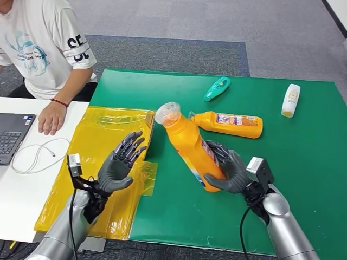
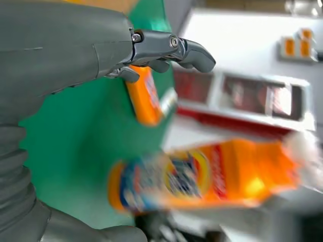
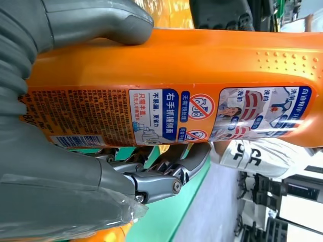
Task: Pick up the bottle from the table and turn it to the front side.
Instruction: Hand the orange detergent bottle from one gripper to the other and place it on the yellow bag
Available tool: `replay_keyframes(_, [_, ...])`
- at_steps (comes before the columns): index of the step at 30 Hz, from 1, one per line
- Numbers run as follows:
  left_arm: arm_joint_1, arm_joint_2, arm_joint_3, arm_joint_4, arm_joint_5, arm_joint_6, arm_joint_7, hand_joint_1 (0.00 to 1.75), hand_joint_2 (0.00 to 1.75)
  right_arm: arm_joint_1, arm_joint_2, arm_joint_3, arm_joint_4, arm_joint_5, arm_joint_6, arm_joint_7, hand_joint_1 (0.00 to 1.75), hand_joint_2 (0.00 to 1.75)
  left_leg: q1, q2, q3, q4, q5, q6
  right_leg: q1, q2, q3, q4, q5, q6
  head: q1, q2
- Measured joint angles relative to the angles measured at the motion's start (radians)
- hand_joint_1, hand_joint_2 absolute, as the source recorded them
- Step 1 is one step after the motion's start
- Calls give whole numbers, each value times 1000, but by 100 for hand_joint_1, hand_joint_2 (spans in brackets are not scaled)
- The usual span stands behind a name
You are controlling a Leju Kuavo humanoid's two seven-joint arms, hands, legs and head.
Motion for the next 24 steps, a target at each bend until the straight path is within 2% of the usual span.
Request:
replay_keyframes(3, [-1, -10, -1, 2, 100, -94, 41, 0, 175, -3, 13, 2, -11, 30, -17, 2, 175, 175, 0, 0, 0, 0, 0, 0, 0, 0, 0, 0, 0, 0, 0, 0])
replay_keyframes(10, [-7, -13, -18, 8, 196, -182, 98, 0, 175, -13, 47, 23, -14, 126, -83, 6, 175, 175, 0, 0, 0, 0, 0, 0, 0, 0, 0, 0, 0, 0, 0, 0])
replay_keyframes(24, [-50, 10, -51, 59, 186, -160, 107, 0, 175, -24, 84, 93, 1, 161, -96, -4, 175, 175, 0, 0, 0, 0, 0, 0, 0, 0, 0, 0, 0, 0, 0, 0])
